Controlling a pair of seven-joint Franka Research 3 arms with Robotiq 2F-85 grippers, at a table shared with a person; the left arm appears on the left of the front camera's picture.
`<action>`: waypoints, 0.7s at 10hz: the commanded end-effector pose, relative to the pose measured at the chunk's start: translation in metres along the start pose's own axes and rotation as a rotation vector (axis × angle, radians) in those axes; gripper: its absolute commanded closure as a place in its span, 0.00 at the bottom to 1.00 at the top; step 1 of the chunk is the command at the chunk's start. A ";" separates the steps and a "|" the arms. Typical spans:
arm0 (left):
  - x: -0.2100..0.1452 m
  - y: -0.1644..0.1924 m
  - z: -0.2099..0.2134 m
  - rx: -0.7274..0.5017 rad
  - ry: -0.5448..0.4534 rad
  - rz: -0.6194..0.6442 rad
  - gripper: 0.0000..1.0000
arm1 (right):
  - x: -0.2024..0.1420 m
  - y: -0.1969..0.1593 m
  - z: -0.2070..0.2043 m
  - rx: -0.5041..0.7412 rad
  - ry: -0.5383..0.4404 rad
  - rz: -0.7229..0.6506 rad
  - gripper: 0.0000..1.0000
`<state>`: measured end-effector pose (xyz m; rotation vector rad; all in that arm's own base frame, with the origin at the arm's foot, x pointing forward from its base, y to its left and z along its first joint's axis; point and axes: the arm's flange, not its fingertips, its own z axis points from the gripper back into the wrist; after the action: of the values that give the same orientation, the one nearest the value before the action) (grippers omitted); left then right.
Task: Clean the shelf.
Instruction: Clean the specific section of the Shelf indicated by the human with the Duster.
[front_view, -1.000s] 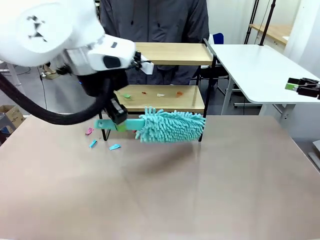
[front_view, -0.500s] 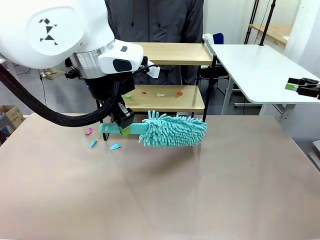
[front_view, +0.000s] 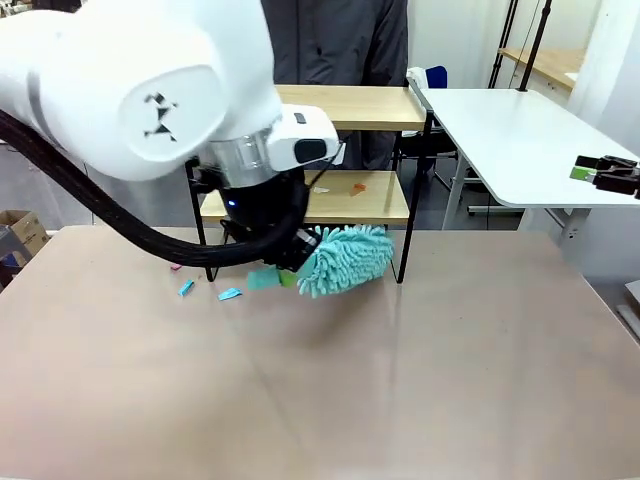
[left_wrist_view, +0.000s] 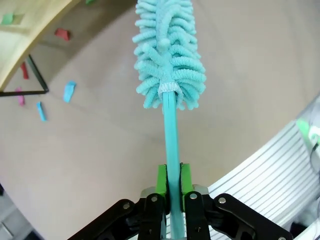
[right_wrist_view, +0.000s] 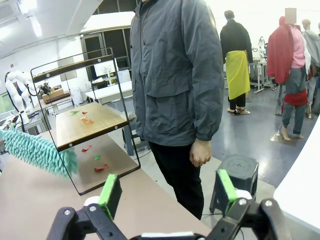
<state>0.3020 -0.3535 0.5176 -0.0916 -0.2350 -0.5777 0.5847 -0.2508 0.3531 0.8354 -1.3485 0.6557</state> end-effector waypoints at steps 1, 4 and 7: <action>0.020 -0.018 -0.013 0.070 -0.056 0.094 0.87 | 0.003 0.000 -0.001 -0.002 -0.006 0.005 0.00; 0.046 -0.041 -0.060 0.083 -0.088 0.187 0.87 | 0.003 0.000 -0.001 -0.002 -0.006 0.005 0.00; 0.065 -0.059 -0.106 0.157 -0.202 0.273 0.87 | 0.003 0.000 -0.001 -0.002 -0.006 0.005 0.00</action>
<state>0.3331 -0.4265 0.4408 -0.0510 -0.3941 -0.3259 0.5847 -0.2508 0.3531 0.8353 -1.3486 0.6557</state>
